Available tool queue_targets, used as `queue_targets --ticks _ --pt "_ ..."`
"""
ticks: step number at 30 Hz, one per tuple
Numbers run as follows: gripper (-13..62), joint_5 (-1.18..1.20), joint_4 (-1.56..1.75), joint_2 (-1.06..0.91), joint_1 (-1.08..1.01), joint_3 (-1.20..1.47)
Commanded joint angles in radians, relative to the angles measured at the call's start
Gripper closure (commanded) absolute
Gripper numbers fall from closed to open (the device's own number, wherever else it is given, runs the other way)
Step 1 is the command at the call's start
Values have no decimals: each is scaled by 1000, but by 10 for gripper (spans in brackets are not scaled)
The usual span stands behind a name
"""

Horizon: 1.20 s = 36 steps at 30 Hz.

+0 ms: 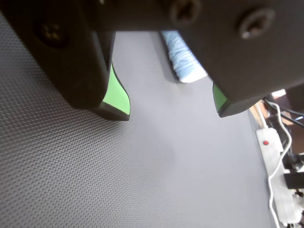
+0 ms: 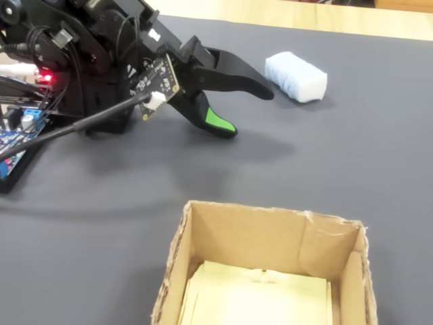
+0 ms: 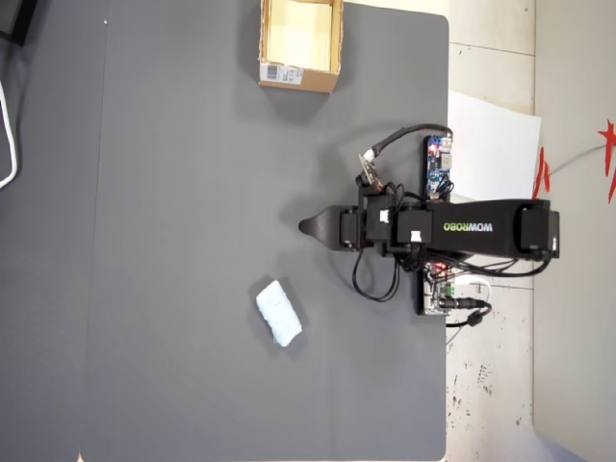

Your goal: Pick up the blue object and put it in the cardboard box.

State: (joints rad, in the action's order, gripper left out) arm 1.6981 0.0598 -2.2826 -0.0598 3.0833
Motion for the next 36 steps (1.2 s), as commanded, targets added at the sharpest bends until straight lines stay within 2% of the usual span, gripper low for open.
queue_targets --ticks 1,36 --pt "156 32 -117 -86 2 35" --pt "156 143 -35 -87 224 -49"
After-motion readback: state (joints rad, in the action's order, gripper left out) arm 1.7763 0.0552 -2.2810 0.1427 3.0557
